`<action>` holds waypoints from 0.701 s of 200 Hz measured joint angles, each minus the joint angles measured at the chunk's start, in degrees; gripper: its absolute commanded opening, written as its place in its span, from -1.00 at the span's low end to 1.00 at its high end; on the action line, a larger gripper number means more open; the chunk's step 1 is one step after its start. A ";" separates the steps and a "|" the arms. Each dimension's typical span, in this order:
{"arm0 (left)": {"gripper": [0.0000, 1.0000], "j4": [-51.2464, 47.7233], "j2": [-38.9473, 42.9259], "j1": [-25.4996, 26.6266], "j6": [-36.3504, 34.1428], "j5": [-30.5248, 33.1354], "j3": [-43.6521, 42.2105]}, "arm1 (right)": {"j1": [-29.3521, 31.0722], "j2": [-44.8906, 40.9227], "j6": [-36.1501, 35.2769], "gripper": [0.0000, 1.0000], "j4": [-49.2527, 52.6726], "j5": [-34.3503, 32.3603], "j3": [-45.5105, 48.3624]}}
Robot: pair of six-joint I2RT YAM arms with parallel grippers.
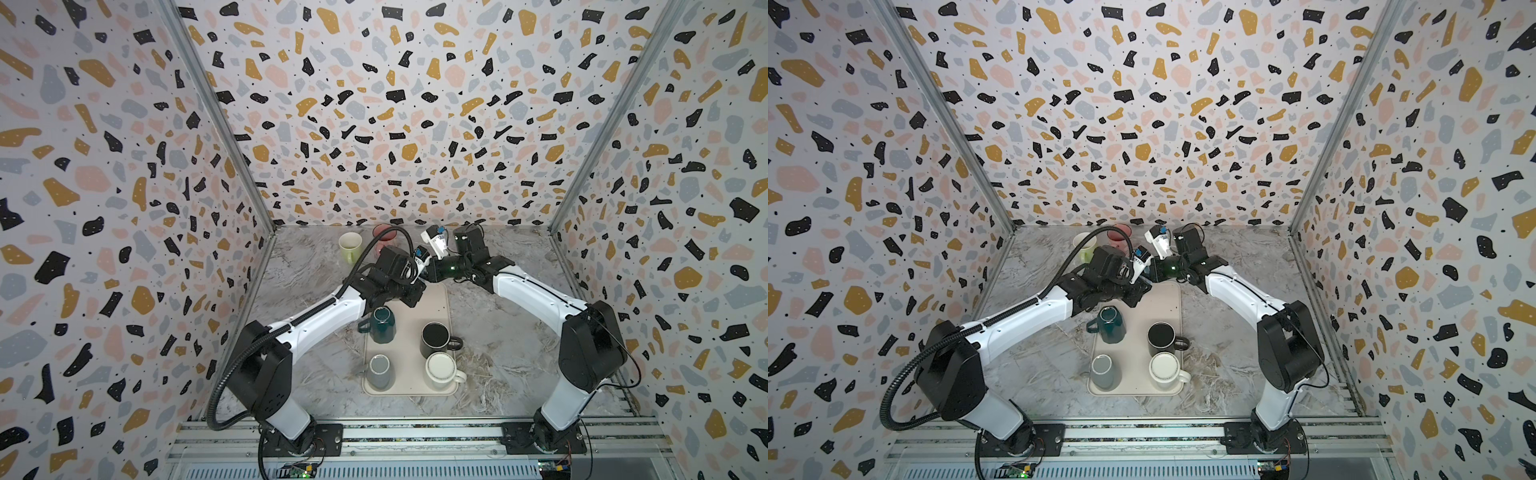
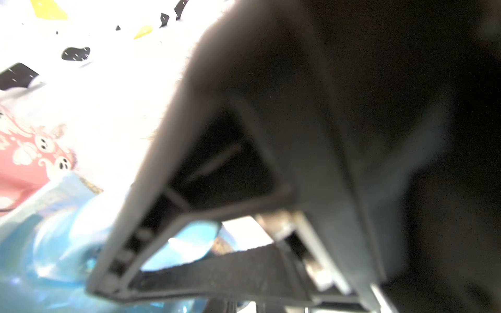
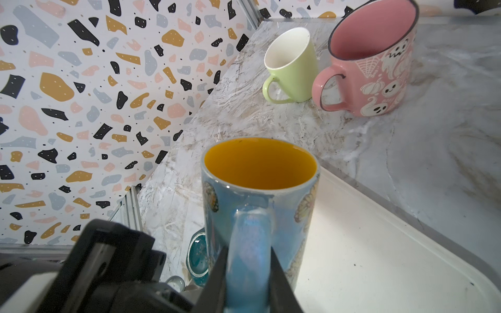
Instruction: Turn the mug right side up
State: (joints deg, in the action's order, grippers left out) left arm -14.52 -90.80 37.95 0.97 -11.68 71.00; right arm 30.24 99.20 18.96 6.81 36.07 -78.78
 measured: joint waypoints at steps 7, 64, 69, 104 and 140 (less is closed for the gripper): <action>-0.63 0.04 0.31 0.00 -0.22 0.28 0.13 | -0.15 -0.02 0.04 -1.00 0.00 -0.31 0.00; -0.58 0.48 2.58 -0.02 -1.88 3.67 0.63 | -2.95 -0.04 1.46 -1.00 0.04 -1.22 1.18; -0.58 0.48 2.60 -0.02 -1.90 3.93 0.72 | -3.15 -0.07 1.57 -1.00 0.02 -1.25 1.20; -0.58 0.44 3.34 -0.02 -2.05 5.18 0.90 | -4.44 -0.70 1.60 -1.00 -1.33 -2.19 1.86; -0.58 0.48 6.25 -0.02 -1.84 6.49 0.90 | -4.90 -0.70 0.39 -1.00 -4.87 -3.76 2.56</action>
State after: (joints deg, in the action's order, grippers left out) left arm -14.04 -84.55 37.93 -0.86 -5.19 71.90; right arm 25.34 98.50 19.35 1.93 32.32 -76.23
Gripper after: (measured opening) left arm 0.208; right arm 0.206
